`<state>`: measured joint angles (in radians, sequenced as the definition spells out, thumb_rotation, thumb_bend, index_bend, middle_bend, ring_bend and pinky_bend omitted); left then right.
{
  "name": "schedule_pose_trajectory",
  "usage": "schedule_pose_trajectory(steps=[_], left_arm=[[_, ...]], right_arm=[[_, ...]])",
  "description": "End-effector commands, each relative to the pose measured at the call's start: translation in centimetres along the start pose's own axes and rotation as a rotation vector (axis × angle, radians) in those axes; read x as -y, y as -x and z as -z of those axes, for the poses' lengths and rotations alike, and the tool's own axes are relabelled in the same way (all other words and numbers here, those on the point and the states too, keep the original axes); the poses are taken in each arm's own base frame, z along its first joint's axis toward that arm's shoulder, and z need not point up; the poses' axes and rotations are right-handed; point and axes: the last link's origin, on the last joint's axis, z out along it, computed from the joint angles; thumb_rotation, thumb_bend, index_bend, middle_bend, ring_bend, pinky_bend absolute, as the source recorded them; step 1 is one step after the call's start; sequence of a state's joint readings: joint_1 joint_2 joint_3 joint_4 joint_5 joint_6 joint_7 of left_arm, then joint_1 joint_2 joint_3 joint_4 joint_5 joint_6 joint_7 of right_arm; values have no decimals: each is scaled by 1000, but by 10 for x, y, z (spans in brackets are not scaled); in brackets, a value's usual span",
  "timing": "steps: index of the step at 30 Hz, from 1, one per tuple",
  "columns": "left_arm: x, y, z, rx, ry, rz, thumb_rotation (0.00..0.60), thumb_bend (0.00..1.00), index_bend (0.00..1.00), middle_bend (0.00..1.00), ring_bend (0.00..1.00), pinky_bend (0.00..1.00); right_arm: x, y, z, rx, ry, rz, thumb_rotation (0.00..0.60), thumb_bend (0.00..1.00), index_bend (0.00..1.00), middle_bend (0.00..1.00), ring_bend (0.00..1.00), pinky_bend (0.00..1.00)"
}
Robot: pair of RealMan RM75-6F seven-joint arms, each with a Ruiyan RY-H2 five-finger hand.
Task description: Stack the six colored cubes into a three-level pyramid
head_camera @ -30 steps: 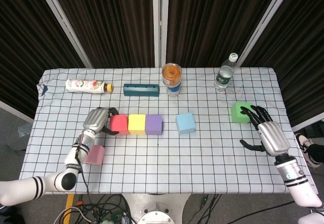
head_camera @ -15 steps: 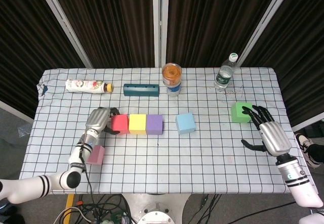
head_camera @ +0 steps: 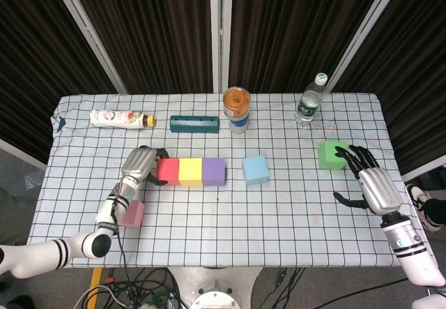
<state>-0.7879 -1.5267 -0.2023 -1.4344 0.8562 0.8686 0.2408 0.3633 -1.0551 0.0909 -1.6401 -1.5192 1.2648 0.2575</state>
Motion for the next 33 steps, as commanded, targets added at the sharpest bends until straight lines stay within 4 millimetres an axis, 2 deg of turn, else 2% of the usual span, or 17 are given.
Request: schedule_pose_trajectory(steps=[1, 21, 33], left_arm=[[-1, -1, 0, 6, 8, -2, 600, 123, 407, 457, 386, 206], [-3, 1, 4, 15, 9, 9, 600, 123, 388, 454, 386, 206], [-6, -2, -5, 10, 15, 5, 600, 123, 388, 452, 386, 206]], right_arm=[[0, 0, 0, -1, 1, -1, 600, 153, 0, 186, 7, 0], [-2, -1, 2, -6, 6, -2, 600, 153, 0, 186, 7, 0], [-3, -1, 3, -9, 15, -2, 600, 152, 0, 186, 7, 0]])
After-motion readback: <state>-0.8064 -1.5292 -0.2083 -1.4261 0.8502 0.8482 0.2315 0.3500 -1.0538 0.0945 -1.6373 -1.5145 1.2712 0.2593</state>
